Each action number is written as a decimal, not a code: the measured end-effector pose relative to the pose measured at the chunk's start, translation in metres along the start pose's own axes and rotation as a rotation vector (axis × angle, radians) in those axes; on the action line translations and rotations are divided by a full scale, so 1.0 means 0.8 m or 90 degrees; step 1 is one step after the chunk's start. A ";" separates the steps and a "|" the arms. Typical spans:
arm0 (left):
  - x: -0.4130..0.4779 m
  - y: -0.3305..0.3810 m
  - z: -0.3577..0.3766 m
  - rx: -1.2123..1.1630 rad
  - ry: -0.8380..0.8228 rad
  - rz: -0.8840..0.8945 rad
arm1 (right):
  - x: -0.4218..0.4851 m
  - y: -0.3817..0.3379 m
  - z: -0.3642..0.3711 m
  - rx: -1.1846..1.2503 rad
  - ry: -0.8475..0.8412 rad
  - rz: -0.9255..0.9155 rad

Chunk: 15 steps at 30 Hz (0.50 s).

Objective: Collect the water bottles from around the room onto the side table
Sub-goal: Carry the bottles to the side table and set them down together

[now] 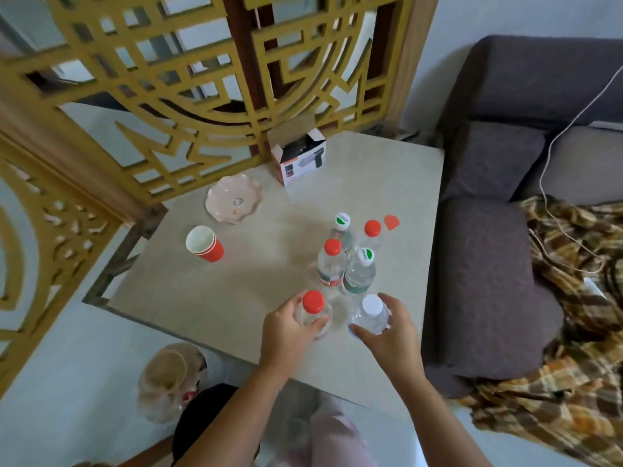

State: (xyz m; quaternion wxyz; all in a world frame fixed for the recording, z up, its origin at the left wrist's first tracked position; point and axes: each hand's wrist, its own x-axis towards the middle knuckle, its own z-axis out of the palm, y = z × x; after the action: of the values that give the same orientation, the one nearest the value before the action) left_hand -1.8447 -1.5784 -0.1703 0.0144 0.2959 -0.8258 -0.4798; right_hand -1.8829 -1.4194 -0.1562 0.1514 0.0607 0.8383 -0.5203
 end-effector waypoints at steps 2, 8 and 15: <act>0.016 -0.001 0.008 -0.006 0.003 0.005 | 0.012 -0.005 0.003 -0.001 -0.002 0.006; 0.051 -0.008 0.031 0.006 0.005 -0.012 | 0.041 0.005 0.010 0.001 -0.013 0.005; 0.072 -0.018 0.046 0.022 0.026 0.022 | 0.057 0.031 0.031 0.048 0.029 0.044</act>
State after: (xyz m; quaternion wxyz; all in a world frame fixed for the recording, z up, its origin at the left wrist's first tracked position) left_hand -1.8968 -1.5837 -0.2163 0.0345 0.2920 -0.8385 -0.4588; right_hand -1.9150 -1.4327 -0.2020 0.1475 0.1070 0.8186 -0.5447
